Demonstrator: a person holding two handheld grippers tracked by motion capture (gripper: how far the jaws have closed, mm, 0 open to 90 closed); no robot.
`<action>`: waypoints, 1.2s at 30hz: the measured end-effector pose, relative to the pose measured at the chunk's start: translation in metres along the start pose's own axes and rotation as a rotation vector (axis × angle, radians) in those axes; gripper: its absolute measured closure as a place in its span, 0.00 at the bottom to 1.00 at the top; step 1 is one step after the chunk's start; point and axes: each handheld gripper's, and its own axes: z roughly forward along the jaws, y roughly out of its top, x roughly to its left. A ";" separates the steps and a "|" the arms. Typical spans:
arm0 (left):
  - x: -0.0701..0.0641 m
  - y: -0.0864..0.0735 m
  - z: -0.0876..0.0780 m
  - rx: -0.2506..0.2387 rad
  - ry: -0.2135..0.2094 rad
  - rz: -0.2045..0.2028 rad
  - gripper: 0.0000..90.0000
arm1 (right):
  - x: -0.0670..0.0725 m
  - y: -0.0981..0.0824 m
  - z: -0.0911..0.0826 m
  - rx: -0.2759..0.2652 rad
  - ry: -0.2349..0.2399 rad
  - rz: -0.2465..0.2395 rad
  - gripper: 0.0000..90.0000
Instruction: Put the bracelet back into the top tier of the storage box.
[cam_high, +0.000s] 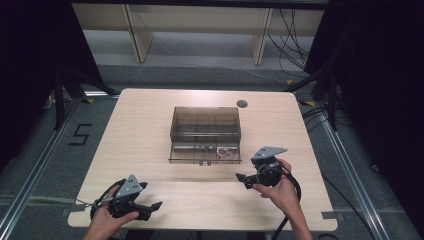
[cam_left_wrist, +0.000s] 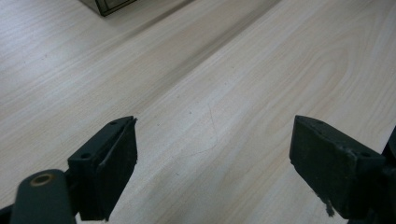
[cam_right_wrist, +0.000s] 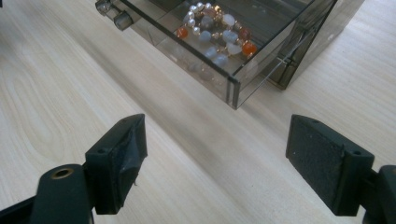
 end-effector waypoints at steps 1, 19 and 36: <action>0.000 0.000 0.000 0.003 0.000 0.001 0.17 | 0.000 -0.001 0.001 -0.010 -0.003 -0.011 0.24; 0.000 0.000 -0.001 0.018 0.012 -0.009 0.17 | 0.008 -0.018 0.006 -0.015 0.026 -0.013 0.23; 0.000 0.000 -0.002 0.019 0.010 0.019 0.17 | 0.017 -0.028 0.006 -0.039 0.040 -0.018 0.21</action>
